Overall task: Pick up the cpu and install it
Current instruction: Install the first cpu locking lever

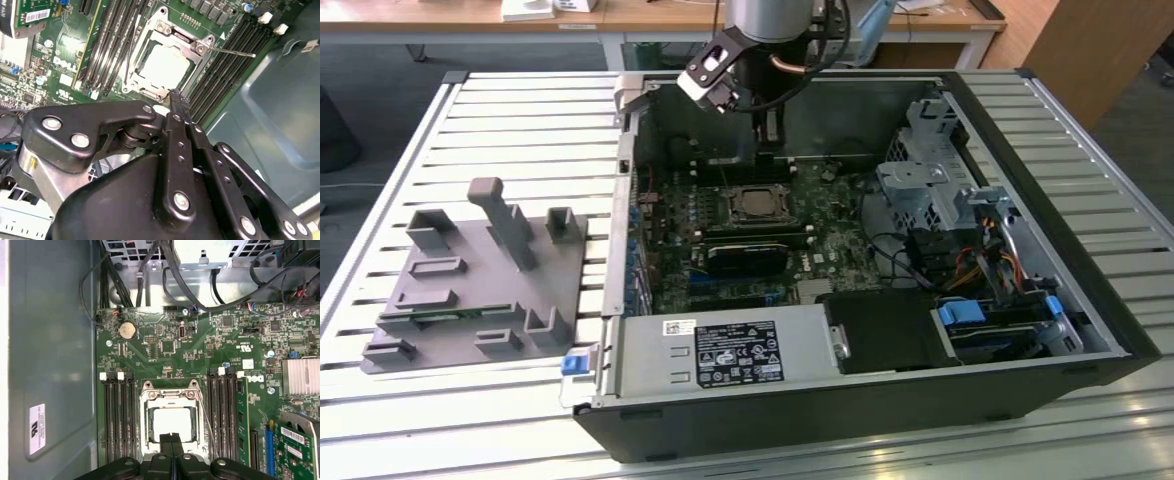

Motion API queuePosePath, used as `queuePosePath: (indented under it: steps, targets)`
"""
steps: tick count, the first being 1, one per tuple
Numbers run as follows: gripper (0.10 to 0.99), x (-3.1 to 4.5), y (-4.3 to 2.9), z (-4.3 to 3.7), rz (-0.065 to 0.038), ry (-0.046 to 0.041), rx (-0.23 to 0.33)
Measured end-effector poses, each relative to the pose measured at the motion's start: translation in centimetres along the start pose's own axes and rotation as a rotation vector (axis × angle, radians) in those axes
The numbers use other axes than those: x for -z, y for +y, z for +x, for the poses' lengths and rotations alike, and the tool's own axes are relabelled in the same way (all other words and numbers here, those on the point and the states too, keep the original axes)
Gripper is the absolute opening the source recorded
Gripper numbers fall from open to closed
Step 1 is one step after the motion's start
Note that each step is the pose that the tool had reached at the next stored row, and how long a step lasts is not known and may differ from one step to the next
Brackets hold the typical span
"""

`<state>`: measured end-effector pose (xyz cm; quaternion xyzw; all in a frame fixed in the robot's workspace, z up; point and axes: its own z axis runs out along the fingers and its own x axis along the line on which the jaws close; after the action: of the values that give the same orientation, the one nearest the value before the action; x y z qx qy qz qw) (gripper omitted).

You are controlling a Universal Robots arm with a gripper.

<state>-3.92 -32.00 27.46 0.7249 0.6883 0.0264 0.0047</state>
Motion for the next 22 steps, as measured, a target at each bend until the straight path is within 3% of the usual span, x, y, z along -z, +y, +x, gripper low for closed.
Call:
queuePosePath:
  steps: [5,22]
  targets:
    - [0.106,0.61,0.03,0.02,0.0,0.0005,0.007]
    - [0.106,0.55,0.02,0.02,0.008,0.0089,0.233]
